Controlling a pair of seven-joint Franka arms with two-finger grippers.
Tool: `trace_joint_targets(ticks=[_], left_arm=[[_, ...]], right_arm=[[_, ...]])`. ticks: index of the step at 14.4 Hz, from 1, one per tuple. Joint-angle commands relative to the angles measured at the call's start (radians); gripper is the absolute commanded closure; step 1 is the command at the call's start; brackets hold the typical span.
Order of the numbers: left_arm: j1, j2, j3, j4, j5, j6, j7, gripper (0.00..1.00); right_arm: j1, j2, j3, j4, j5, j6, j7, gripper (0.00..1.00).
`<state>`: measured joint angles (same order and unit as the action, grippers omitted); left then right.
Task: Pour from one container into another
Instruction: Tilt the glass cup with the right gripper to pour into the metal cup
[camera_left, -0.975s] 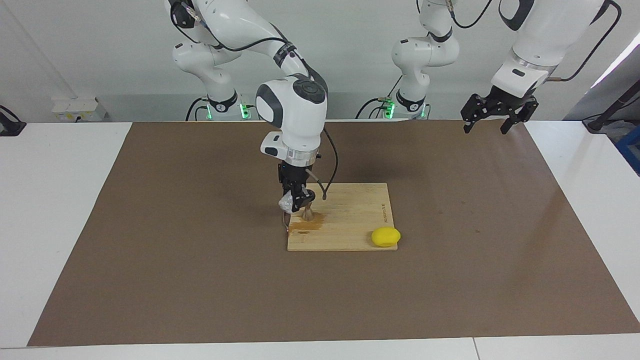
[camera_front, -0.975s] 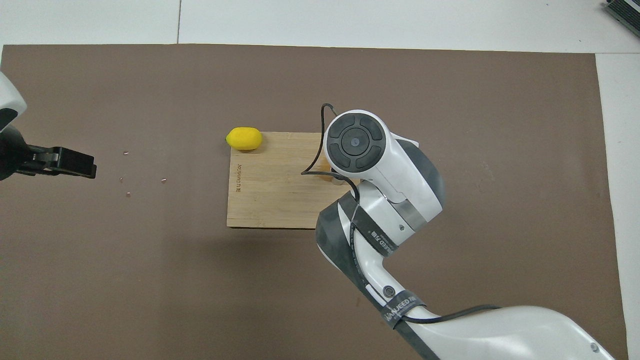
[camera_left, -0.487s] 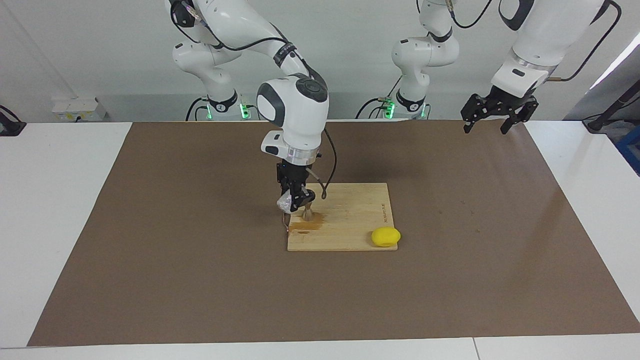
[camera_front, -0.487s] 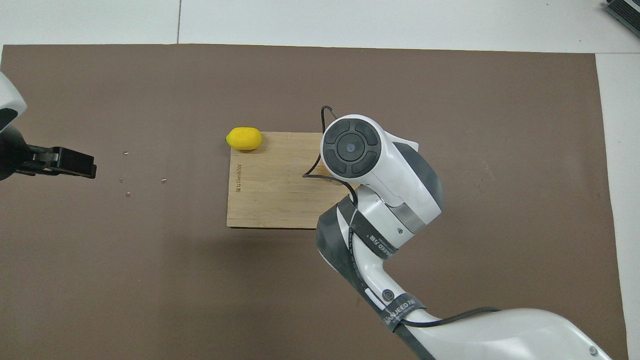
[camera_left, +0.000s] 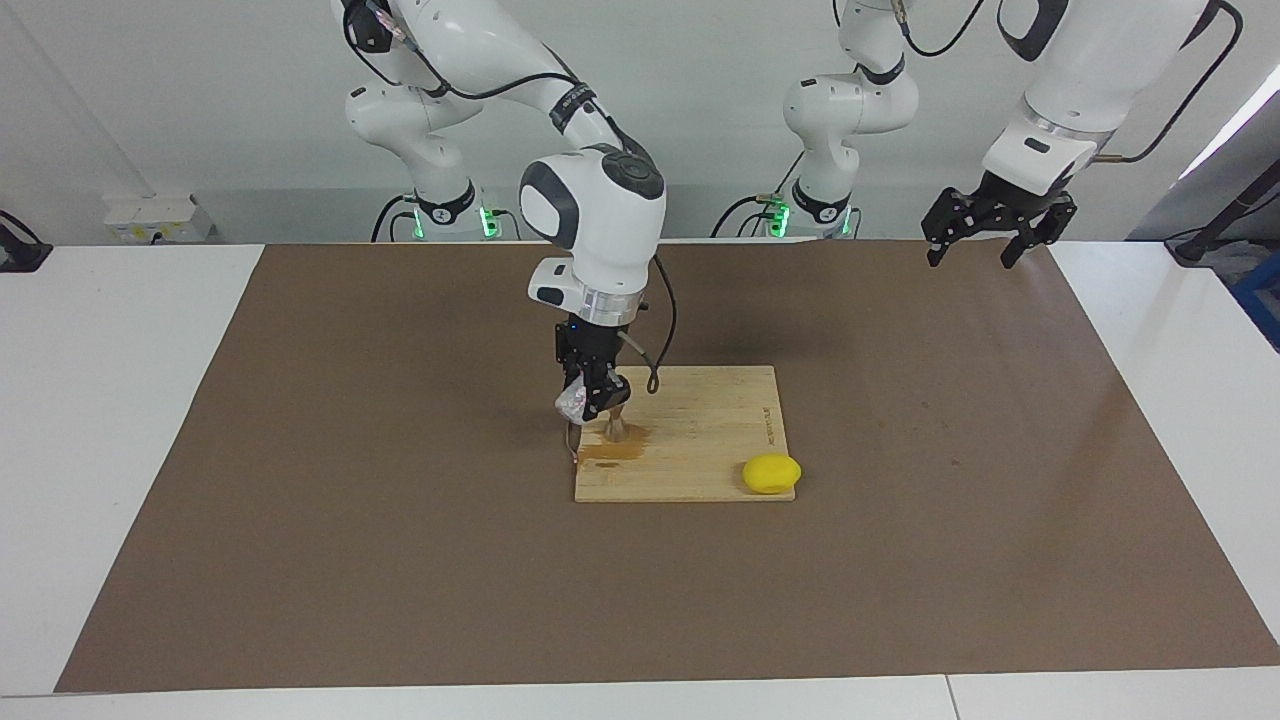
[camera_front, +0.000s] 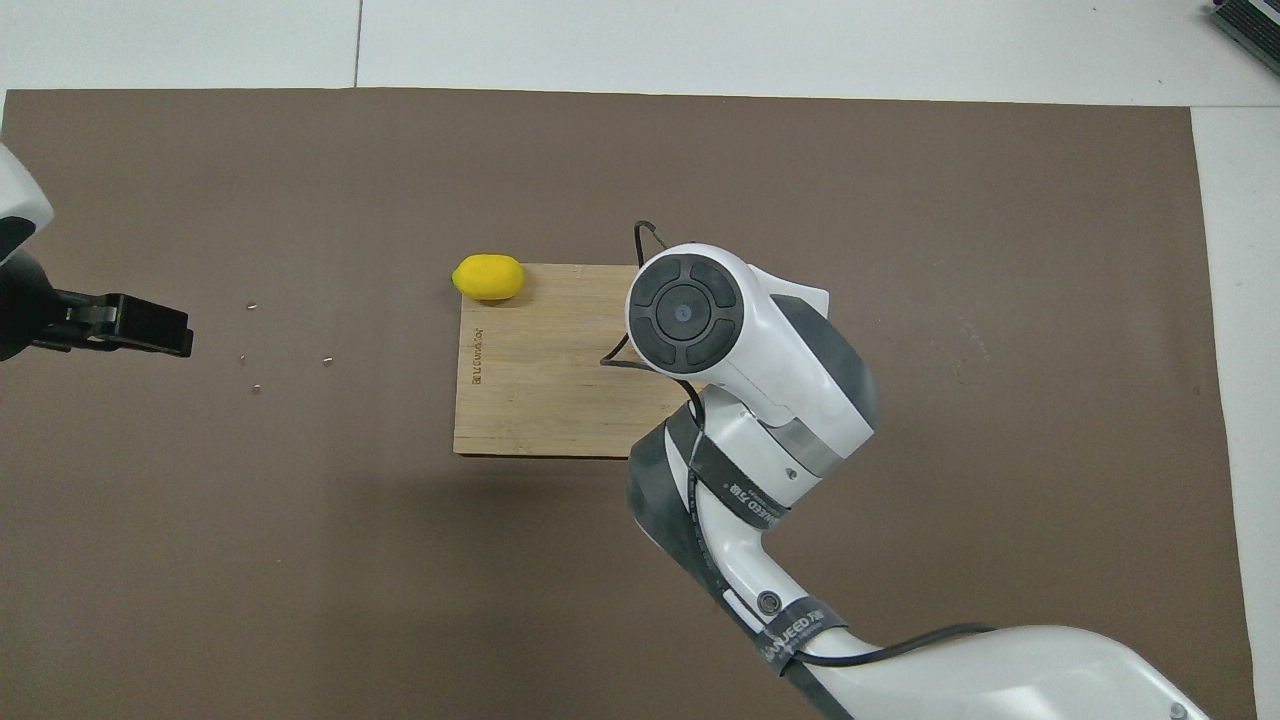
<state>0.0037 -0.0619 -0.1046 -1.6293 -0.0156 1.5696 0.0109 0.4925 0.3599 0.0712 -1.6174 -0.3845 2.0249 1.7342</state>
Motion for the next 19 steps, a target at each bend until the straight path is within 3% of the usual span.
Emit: trace_joint_targets(ticks=[1, 7, 19], left_arm=[[-0.010, -0.012, 0.009, -0.012, 0.008, 0.003, 0.000, 0.00], [-0.010, -0.012, 0.009, -0.012, 0.008, 0.003, 0.000, 0.00], [-0.010, -0.012, 0.009, -0.012, 0.008, 0.003, 0.000, 0.00]], right_arm=[[0.005, -0.039, 0.001, -0.045, -0.037, -0.003, 0.011, 1.00], [0.009, -0.038, 0.002, -0.041, -0.042, -0.006, 0.007, 1.00], [-0.014, -0.027, 0.006, -0.012, 0.105, -0.006, -0.004, 1.00]])
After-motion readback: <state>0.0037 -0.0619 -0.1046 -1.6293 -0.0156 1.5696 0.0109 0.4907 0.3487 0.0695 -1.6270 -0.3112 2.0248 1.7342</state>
